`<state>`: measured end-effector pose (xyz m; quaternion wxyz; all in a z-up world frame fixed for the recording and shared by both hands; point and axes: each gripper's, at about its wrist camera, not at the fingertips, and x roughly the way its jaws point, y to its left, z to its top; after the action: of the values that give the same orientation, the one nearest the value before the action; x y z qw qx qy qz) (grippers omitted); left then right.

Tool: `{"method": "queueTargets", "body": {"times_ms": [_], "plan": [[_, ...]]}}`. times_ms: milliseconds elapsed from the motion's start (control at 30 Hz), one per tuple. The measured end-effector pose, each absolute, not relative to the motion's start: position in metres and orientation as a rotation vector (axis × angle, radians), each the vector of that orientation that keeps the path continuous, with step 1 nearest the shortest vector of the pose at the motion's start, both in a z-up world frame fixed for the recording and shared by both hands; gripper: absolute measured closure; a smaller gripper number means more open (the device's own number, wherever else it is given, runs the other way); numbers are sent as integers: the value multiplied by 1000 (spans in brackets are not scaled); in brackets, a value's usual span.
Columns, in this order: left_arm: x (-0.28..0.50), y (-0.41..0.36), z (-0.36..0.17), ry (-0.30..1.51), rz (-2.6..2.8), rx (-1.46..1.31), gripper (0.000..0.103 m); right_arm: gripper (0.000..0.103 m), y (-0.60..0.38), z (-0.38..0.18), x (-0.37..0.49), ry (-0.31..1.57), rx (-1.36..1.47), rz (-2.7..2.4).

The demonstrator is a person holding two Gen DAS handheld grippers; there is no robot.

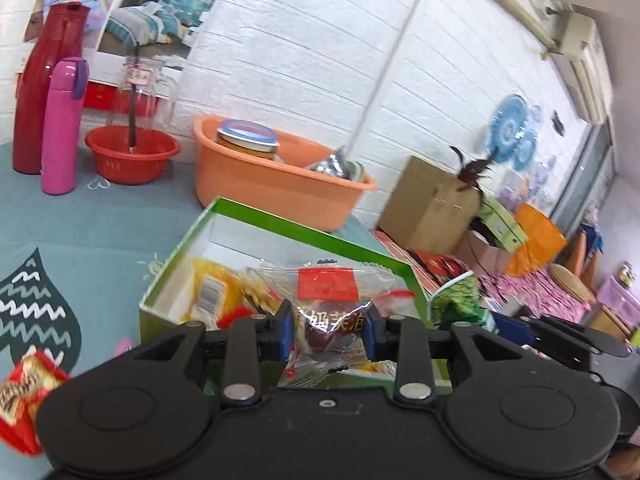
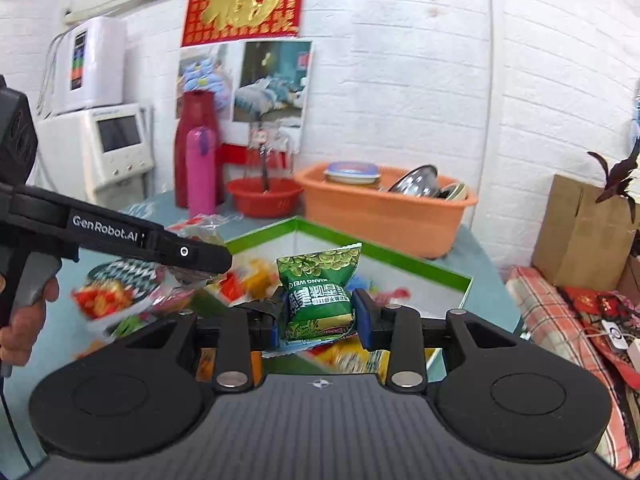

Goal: Organize snacks
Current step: 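Carry both packs into the green box and open both grippers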

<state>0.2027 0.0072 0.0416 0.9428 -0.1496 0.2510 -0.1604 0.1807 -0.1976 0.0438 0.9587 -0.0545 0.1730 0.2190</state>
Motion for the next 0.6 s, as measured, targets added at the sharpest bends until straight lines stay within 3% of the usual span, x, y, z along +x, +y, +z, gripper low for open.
{"method": "queueTargets", "body": {"times_ms": [333,367,400,433,467,500,600], "plan": [[254,8,32,540,-317,-349,29,42,-175,38,244,337,-153,386],[257,7,30,542,-317,-345,29,39,-172,36,247,336,-168,388],[258,7,28,539,-315,-342,18,32,-170,32,250,341,-186,396],[259,7,25,529,-311,-337,0,26,-167,27,253,354,-209,399],[257,7,23,520,-305,-336,0,5,-165,24,255,372,-234,398],[253,8,22,501,-291,-341,0,0,-164,20,253,376,-259,385],[245,11,24,456,-273,-353,0,0,-167,15,246,337,-302,350]]}}
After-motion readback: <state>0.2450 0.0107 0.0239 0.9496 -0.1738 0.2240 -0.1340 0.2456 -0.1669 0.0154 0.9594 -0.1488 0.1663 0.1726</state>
